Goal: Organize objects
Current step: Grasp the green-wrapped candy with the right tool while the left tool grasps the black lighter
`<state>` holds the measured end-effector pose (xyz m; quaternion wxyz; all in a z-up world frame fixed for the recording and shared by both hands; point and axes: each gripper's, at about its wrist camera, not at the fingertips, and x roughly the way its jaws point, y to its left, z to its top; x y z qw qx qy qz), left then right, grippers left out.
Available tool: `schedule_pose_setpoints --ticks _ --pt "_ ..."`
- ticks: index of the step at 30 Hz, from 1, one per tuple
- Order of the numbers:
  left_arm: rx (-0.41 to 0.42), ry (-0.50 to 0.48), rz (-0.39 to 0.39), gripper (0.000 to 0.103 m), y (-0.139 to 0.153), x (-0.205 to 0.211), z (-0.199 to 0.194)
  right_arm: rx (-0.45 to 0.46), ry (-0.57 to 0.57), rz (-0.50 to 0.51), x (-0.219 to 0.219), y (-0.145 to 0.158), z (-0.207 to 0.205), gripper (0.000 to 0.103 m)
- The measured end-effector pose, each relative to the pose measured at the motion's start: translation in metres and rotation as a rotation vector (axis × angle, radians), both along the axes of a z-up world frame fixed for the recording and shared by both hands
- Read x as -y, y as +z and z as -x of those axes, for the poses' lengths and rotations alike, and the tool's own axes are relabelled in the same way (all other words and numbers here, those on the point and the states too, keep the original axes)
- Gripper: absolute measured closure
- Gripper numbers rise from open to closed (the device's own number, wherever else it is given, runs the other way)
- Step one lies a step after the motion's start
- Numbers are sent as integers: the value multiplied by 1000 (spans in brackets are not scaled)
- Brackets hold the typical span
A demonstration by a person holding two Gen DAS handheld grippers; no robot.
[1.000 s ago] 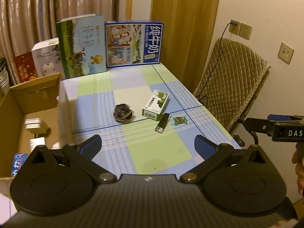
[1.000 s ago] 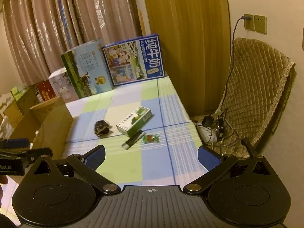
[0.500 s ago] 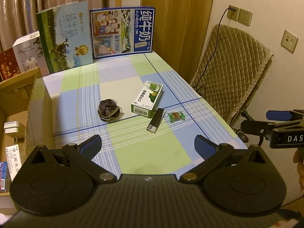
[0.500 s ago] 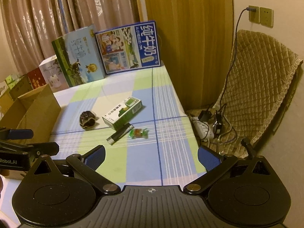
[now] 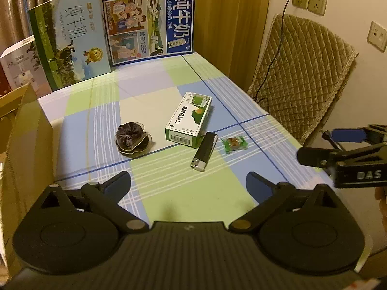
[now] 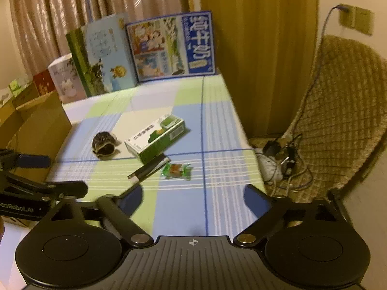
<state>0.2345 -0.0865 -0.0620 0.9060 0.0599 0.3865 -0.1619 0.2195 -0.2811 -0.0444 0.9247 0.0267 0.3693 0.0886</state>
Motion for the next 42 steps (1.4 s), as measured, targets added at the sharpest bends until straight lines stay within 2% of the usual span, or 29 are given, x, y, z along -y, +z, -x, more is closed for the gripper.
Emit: schedule_pose_setpoints --ticks 7,9,16,23,25,28,37,42 --pt "-10 23 -12 20 -22 0 -25 -17 67 9 -14 -35 -37 49" --pt "-15 30 -25 25 -29 -1 -32 -23 82 12 -17 -45 -47 50" --pt "-12 53 -25 25 -43 -5 -43 -36 61 -1 -28 -70 -78 50" --pt "-20 60 -17 25 -50 -10 -48 -33 46 21 -44 -81 -95 52" --pt "-20 57 -17 25 -51 -10 -48 -32 41 57 -48 -81 -98 71" --pt "-20 48 -8 25 -52 -10 -50 -35 51 88 -49 -80 -97 78" --pt "-31 -48 18 26 -66 12 -65 -30 4 55 -23 -73 -79 79" --pt "-16 -101 23 46 -75 28 -76 -34 -23 35 -10 -69 -71 79"
